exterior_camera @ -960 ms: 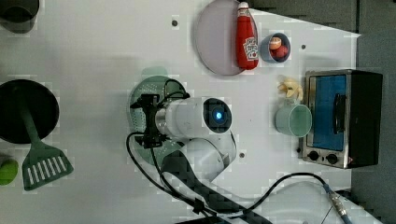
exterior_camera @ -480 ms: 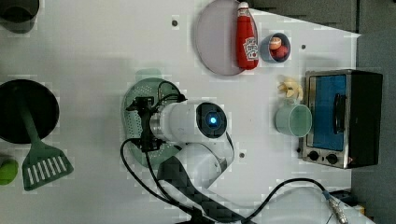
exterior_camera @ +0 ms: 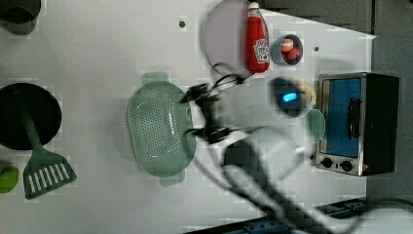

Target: Drag strainer right to left.

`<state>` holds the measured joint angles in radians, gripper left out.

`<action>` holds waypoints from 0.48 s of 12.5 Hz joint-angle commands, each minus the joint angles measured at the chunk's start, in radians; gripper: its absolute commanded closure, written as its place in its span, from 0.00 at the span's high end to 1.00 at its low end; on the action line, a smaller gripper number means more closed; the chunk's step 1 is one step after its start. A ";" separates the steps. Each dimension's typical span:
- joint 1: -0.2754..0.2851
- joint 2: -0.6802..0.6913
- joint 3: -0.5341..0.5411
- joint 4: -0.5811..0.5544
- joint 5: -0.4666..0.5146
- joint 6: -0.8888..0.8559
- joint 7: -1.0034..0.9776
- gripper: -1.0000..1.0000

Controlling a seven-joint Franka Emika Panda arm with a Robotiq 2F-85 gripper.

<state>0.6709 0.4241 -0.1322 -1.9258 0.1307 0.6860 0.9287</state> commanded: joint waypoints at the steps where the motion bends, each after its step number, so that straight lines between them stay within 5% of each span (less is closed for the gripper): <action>1: -0.055 -0.228 -0.171 0.035 -0.003 -0.103 -0.404 1.00; 6: -0.092 -0.460 -0.472 0.035 -0.100 -0.357 -0.821 1.00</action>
<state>0.6206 -0.0703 -0.5767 -1.8418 0.0132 0.3777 0.3232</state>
